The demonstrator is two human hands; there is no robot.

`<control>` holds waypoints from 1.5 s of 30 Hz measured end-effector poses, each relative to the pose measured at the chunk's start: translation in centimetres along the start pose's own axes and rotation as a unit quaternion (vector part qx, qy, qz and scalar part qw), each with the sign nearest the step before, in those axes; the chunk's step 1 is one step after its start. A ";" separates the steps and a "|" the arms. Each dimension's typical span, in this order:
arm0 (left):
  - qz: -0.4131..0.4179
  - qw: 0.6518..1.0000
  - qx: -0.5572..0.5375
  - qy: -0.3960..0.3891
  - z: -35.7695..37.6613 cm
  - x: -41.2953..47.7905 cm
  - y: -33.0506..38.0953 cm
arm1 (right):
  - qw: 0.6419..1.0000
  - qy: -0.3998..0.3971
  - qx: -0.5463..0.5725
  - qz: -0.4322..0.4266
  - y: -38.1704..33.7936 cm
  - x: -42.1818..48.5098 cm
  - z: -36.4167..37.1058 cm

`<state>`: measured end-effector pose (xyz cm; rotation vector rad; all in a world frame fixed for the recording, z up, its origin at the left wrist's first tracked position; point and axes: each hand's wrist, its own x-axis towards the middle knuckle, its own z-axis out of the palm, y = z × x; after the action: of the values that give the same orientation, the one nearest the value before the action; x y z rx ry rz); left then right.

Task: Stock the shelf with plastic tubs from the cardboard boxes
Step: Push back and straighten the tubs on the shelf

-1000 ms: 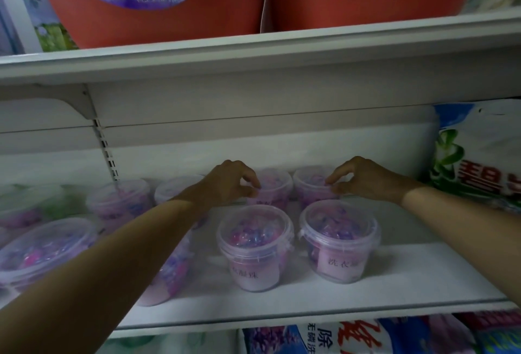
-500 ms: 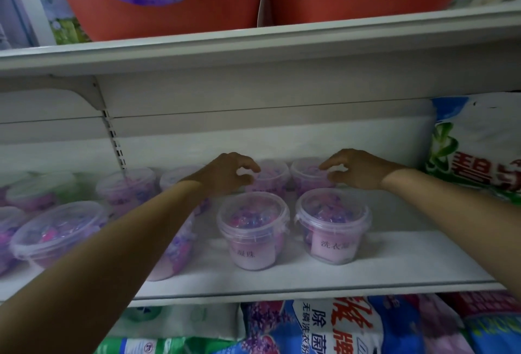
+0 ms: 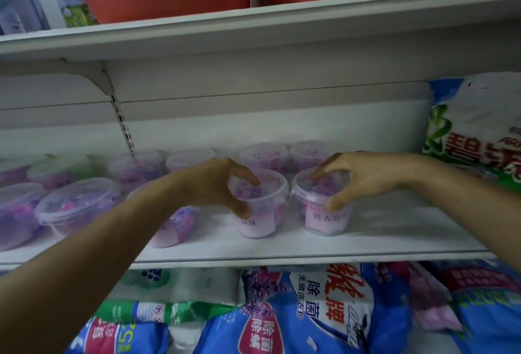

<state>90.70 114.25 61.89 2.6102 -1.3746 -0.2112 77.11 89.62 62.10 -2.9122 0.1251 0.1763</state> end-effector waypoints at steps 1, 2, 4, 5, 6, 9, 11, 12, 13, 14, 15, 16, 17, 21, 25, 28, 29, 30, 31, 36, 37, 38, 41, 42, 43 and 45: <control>0.000 1.000 -0.006 0.006 0.1 0.3 0.1 | 1.000 0.008 -0.004 0.005 0.1 0.0 0.0; -0.004 1.000 -0.011 0.012 0.3 0.6 0.2 | 1.000 0.016 -0.009 0.009 0.2 0.1 0.1; -0.018 0.999 -0.010 0.036 0.7 1.2 0.4 | 0.999 0.035 -0.010 0.016 0.5 0.1 0.2; -0.024 0.998 -0.005 0.052 1.0 1.4 0.6 | 0.999 0.049 -0.007 0.020 0.7 0.1 0.4; -0.030 0.997 0.000 0.069 1.3 1.6 0.9 | 0.998 0.064 -0.005 0.026 0.8 0.2 0.6; -0.052 0.992 0.025 0.108 1.9 2.1 1.6 | 0.993 0.111 -0.014 0.034 0.8 0.4 1.4; -0.066 0.989 0.042 0.122 2.1 2.3 1.9 | 0.990 0.135 -0.024 0.038 0.8 0.7 1.8; -0.073 0.988 0.050 0.126 2.2 2.4 2.0 | 0.989 0.141 -0.027 0.039 0.8 0.8 2.0; -0.080 0.987 0.056 0.128 2.2 2.5 2.1 | 0.988 0.147 -0.032 0.039 0.9 0.9 2.1; -0.084 0.986 0.060 0.129 2.3 2.5 2.1 | 0.987 0.149 -0.038 0.040 0.9 1.0 2.2; -0.088 0.986 0.061 0.127 2.3 2.6 2.1 | 0.987 0.147 -0.045 0.039 1.0 1.0 2.2; -0.090 0.987 0.057 0.124 2.2 2.6 2.2 | 0.988 0.140 -0.050 0.038 1.1 1.0 2.2; -0.091 0.988 0.044 0.118 2.1 2.5 2.2 | 0.989 0.132 -0.051 0.034 1.2 1.1 2.2; -0.081 0.993 -0.021 0.081 1.4 2.5 2.1 | 0.992 0.116 -0.028 0.032 1.2 1.4 1.9; -0.082 0.992 -0.038 0.085 1.4 2.7 2.2 | 0.989 0.130 -0.045 0.060 0.4 2.0 1.6; -0.077 0.992 -0.046 0.086 1.5 2.8 1.9 | 0.985 0.144 -0.048 0.077 -0.4 2.3 1.2; -0.076 0.991 -0.063 0.093 1.3 2.7 1.4 | 0.983 0.161 -0.044 0.082 -0.6 2.4 1.1; -0.080 0.987 -0.090 0.109 0.9 2.5 0.7 | 0.979 0.179 -0.042 0.083 -0.8 2.6 1.0; -0.085 0.980 -0.121 0.136 0.2 2.1 -0.4 | 0.977 0.196 -0.039 0.081 -1.0 2.8 0.8; -0.125 0.974 -0.070 0.173 -4.2 1.2 -8.0 | 0.982 0.171 0.016 0.083 -3.2 5.2 -0.4; -0.132 0.978 -0.038 0.157 -4.7 1.4 -9.2 | 0.983 0.158 0.034 0.081 -3.6 5.7 -0.7; -0.138 0.981 -0.013 0.139 -5.0 1.7 -10.4 | 0.985 0.149 0.048 0.074 -4.1 6.3 -0.9; -0.148 0.984 0.018 0.098 -5.5 2.8 -14.3 | 0.988 0.125 0.074 0.053 -6.0 9.2 -1.2; -0.149 0.985 0.024 0.086 -5.4 3.3 -15.3 | 0.989 0.111 0.081 0.052 -6.5 10.0 -1.3; -0.149 0.986 0.025 0.072 -5.3 3.7 -16.1 | 0.990 0.099 0.086 0.051 -6.9 10.7 -1.3; -0.142 0.989 0.016 0.045 -5.4 4.5 -16.9 | 0.991 0.081 0.097 0.052 -7.5 12.0 -1.2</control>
<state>107.88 120.45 63.07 2.7967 -0.9828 -0.1090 89.83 95.75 63.32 -2.7238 0.3044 -0.0543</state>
